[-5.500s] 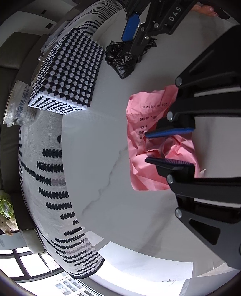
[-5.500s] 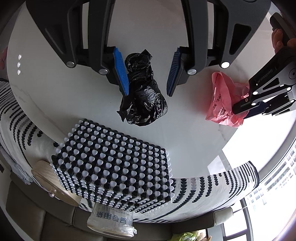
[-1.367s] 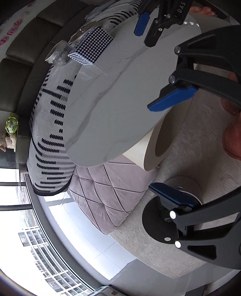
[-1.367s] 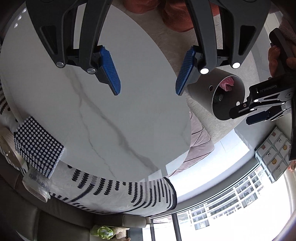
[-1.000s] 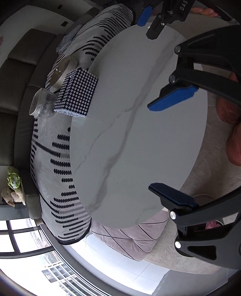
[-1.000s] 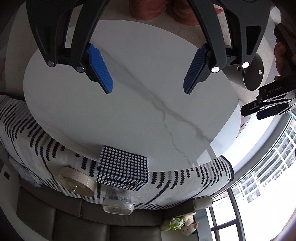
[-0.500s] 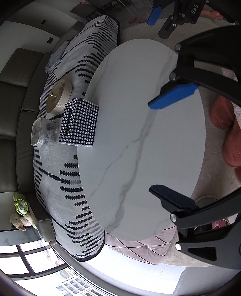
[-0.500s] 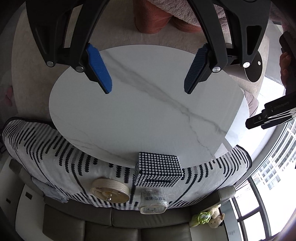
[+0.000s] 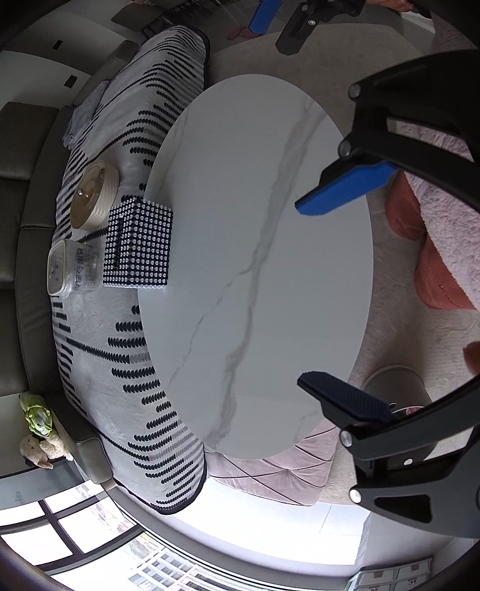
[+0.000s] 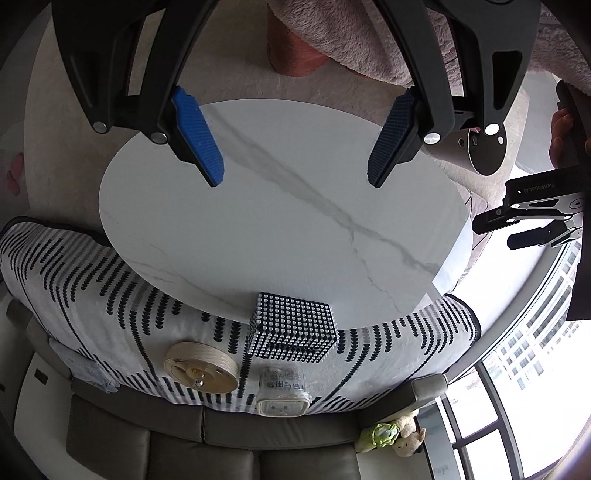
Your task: Collect trash
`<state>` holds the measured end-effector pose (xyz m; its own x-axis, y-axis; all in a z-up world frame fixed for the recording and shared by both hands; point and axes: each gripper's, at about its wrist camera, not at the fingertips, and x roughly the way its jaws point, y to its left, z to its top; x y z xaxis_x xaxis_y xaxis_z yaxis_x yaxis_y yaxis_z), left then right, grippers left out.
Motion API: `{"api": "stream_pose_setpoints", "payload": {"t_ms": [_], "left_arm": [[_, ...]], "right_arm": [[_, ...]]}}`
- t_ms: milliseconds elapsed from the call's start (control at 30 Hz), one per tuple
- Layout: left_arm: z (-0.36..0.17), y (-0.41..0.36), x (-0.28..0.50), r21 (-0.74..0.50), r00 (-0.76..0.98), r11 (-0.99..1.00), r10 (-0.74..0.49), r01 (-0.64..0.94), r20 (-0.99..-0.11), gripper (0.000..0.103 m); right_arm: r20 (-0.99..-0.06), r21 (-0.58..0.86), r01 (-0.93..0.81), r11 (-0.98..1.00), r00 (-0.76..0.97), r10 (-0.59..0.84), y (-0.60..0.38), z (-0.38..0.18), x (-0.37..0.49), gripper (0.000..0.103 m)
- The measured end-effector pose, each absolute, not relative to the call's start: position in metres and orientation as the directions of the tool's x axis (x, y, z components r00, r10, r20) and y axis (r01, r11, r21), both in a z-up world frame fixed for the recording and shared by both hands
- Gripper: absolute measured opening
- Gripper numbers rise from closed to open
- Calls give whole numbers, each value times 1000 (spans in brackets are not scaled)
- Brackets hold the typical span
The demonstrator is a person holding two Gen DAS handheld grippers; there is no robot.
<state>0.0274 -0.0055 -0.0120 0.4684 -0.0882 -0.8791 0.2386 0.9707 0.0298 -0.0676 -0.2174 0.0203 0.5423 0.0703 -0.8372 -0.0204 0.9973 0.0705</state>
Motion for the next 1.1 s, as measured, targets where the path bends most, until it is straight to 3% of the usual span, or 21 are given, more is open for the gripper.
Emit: {"api": "stream_pose_setpoints", "payload": {"t_ms": [167, 633, 1100], "left_arm": [[4, -4, 22, 76, 473, 966, -52, 246, -880, 86], [24, -1, 5, 60, 456, 965, -65, 254, -888, 86], [72, -6, -9, 120, 597, 963, -50, 241, -801, 87]], "right_arm": [[-845, 68, -48, 997, 529, 83, -211, 32, -70, 77], [-825, 50, -61, 997, 560, 76, -210, 63, -87, 77], [-774, 12, -41, 999, 632, 36, -218, 97, -91, 77]]}}
